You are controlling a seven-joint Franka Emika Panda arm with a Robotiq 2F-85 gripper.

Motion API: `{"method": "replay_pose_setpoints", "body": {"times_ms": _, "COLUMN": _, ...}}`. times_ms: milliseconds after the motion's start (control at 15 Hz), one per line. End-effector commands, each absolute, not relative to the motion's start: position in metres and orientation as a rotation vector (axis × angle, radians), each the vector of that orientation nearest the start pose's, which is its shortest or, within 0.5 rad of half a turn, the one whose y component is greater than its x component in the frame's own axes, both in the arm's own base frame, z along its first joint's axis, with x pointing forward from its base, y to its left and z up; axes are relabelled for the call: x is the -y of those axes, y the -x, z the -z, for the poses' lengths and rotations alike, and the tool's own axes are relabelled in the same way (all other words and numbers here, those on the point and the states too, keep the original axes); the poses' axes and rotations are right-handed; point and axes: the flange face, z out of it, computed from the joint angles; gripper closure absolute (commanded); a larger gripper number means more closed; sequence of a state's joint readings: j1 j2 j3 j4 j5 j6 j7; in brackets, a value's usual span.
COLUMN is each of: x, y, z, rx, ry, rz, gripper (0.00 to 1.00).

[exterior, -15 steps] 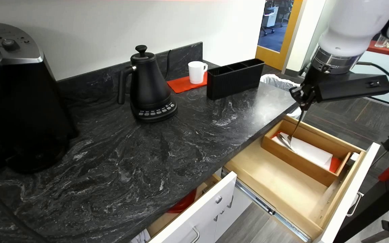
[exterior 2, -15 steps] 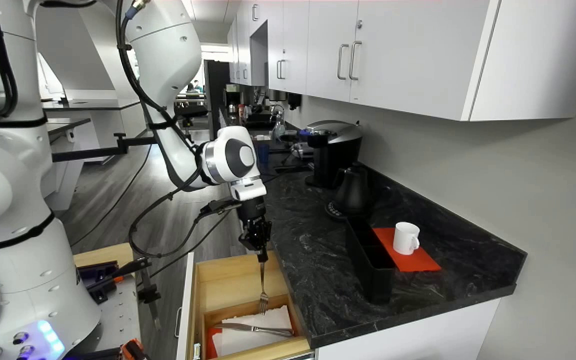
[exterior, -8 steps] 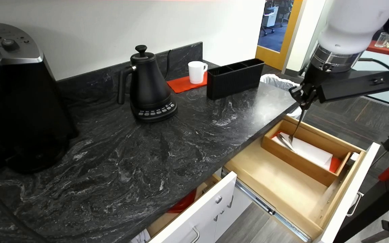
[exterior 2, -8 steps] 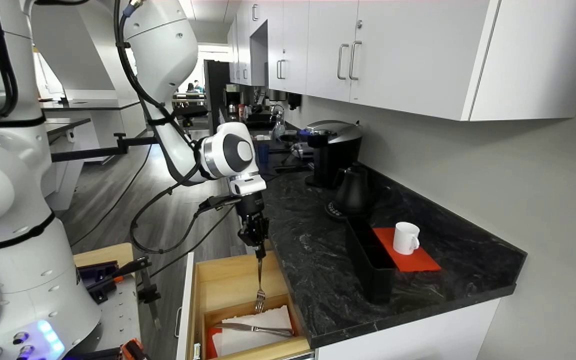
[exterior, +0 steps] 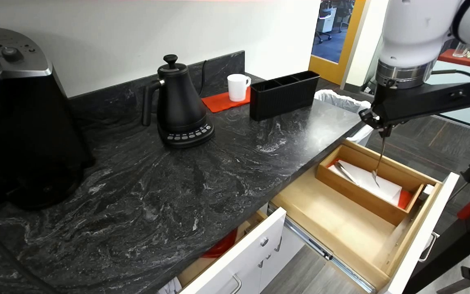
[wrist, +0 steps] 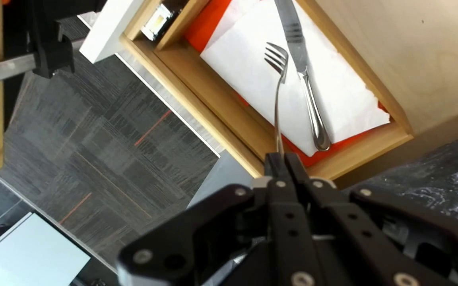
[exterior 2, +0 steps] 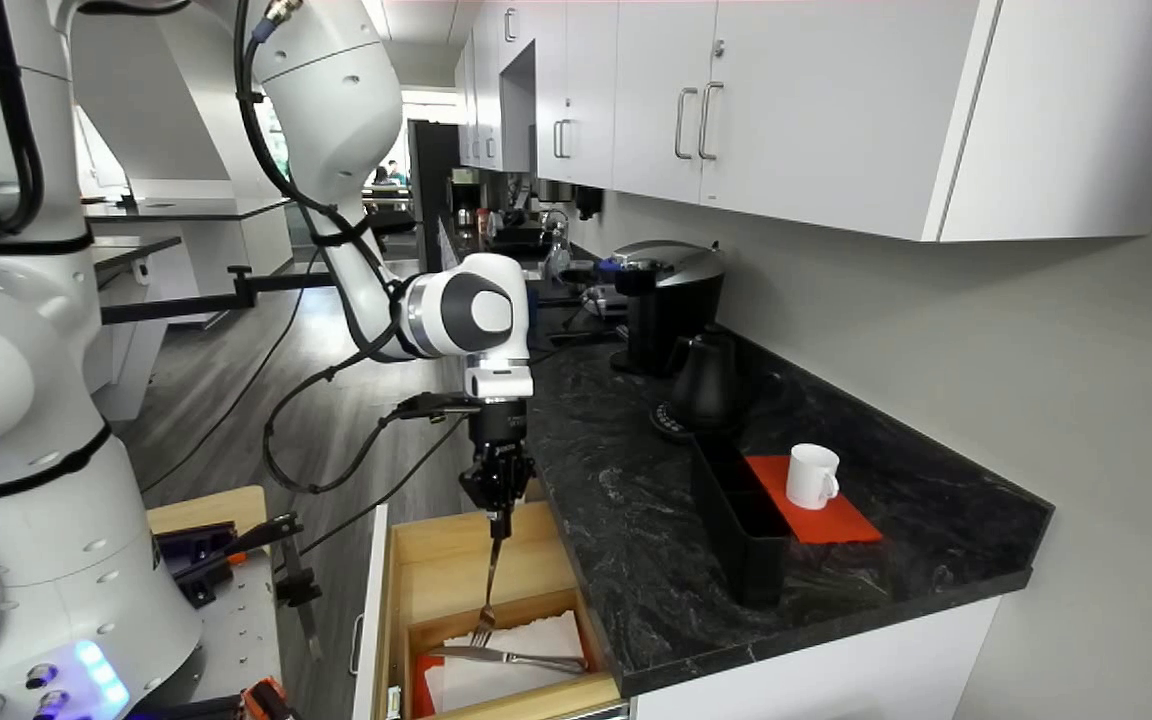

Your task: Take the butter knife from the cutlery holder followed by the fork

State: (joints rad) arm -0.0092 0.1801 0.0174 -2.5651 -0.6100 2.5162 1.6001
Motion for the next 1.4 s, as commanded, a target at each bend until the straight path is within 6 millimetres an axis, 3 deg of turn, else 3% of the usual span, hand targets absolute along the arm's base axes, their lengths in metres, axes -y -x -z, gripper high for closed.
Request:
{"method": "replay_pose_setpoints", "body": {"times_ms": 0, "x": -0.011, "y": -0.428, "z": -0.188, "rx": -1.826, "ry": 3.027, "rz": 0.024, "gripper": 0.97}}
{"method": "replay_pose_setpoints", "body": {"times_ms": 533, "x": -0.012, "y": -0.435, "z": -0.183, "rx": -1.869, "ry": 3.020, "rz": -0.038, "gripper": 0.97}}
{"method": "replay_pose_setpoints", "body": {"times_ms": 1000, "x": 0.011, "y": -0.424, "z": -0.158, "rx": -1.966, "ry": 2.968, "rz": -0.142, "gripper": 0.97}}
{"method": "replay_pose_setpoints", "body": {"times_ms": 1333, "x": 0.019, "y": -0.421, "z": -0.152, "rx": -1.999, "ry": 2.958, "rz": -0.178, "gripper": 0.97}}
